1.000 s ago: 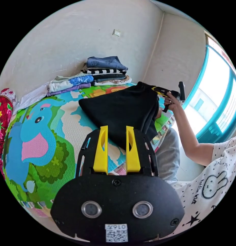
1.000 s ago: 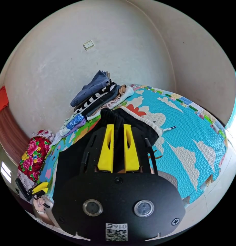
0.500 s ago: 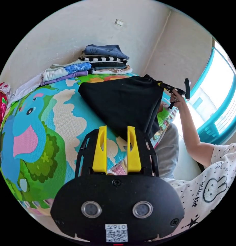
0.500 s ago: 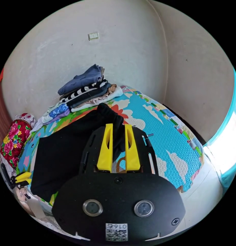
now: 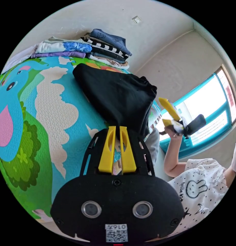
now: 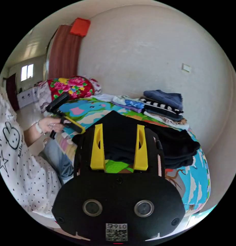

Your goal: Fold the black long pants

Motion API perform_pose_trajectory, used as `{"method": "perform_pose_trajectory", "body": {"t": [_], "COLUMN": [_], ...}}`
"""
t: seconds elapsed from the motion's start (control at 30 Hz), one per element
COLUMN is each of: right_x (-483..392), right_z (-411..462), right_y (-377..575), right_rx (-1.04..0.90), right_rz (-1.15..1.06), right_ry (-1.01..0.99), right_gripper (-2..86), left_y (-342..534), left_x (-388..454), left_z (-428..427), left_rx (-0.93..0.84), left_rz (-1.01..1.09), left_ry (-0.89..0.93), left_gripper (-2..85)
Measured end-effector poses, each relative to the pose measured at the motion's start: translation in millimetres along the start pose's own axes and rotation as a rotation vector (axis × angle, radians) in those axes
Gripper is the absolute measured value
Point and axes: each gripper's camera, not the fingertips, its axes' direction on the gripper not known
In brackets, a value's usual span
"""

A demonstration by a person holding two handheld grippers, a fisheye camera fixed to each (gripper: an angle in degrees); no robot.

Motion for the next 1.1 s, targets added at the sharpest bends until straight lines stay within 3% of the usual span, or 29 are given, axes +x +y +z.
{"method": "perform_pose_trajectory", "body": {"t": [0.23, 0.47, 0.57, 0.73, 0.93, 1.1], "right_x": [-168, -212, -198, -159, -153, -145], "right_z": [36, 61, 41, 6, -14, -14], "right_y": [-68, -121, -141, -167, -182, -179], "right_rx": [-0.062, -0.166, -0.145, -0.067, -0.039, -0.053], "right_rz": [-0.373, -0.405, -0.307, -0.129, -0.167, -0.189], "right_ry": [0.123, 0.491, 0.422, 0.286, 0.302, 0.291], "right_gripper": [17.2, 7.7, 5.5, 4.8, 4.6, 4.6], "left_y": [-5, -1, 4, 9, -22, -66], "left_x": [-30, -62, -73, -118, -155, -183], "left_z": [-7, -13, -19, -27, -17, 7], "left_rx": [0.014, 0.074, 0.114, 0.212, 0.267, 0.181], "left_rz": [-0.028, -0.055, -0.032, -0.178, -0.206, -0.301], "left_ry": [0.094, 0.199, 0.199, 0.238, 0.3, 0.228], "left_gripper": [-0.6, 1.1, 5.1, 10.5, 11.9, 11.2]}}
